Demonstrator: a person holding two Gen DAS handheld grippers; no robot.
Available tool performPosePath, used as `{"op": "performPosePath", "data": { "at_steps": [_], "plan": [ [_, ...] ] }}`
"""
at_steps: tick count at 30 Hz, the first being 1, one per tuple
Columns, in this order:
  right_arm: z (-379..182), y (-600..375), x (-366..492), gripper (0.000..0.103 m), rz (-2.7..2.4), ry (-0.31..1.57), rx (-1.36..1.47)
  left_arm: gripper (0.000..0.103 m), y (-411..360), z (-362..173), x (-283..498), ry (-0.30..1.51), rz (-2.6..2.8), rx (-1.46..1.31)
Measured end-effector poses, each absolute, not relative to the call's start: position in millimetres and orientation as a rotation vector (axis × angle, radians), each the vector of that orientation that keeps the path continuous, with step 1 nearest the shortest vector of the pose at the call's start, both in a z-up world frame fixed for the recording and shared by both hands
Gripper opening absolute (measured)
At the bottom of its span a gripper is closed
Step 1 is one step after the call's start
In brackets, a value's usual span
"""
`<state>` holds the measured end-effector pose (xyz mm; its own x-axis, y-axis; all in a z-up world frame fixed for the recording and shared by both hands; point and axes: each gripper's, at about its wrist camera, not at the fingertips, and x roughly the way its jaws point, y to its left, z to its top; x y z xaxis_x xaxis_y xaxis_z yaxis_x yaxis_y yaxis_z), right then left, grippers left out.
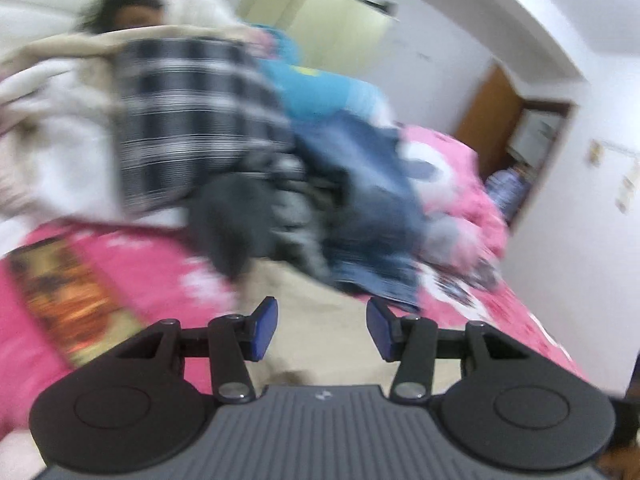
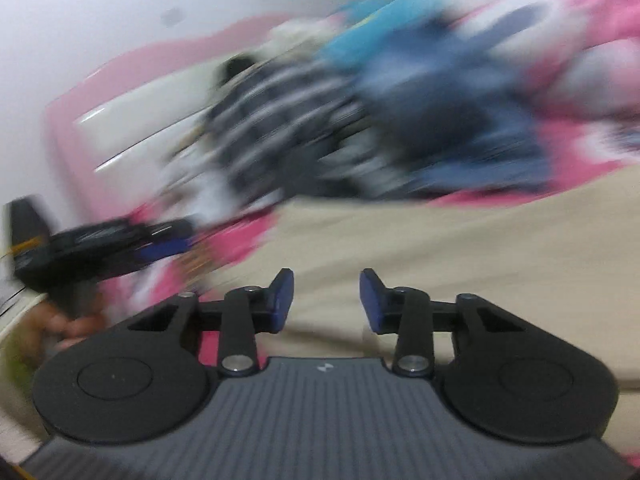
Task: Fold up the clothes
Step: 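Fold the held leg over toward the waistband and open the right gripper, then withdraw the open right gripper from the folded trousers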
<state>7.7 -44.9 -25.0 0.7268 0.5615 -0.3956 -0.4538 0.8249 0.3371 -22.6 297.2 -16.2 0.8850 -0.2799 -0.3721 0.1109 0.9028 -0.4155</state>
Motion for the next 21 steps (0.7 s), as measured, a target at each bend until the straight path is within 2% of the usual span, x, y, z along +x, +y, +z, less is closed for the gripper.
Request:
{"op": "performPosePath", "data": {
  "at_steps": [5, 9, 12, 21],
  "plan": [
    [-17.0, -123.5, -4.2, 0.029, 0.297, 0.445, 0.314, 0.05, 246.8, -23.9, 13.3, 0.518, -0.268, -0.303],
    [-28.1, -172.9, -25.3, 0.03, 0.191, 0.456, 0.383, 0.049, 240.4, -46.2, 36.5, 0.606, -0.193, -0.293],
    [-39.3, -181.4, -39.2, 0.031, 0.183, 0.504, 0.271, 0.048, 247.2, -61.0, 44.8, 0.659, -0.15, -0.333],
    [-67.8, -150.2, -36.9, 0.034, 0.234, 0.553, -0.253, 0.048, 243.6, -63.5, 51.3, 0.665, -0.102, -0.323]
  ]
}}
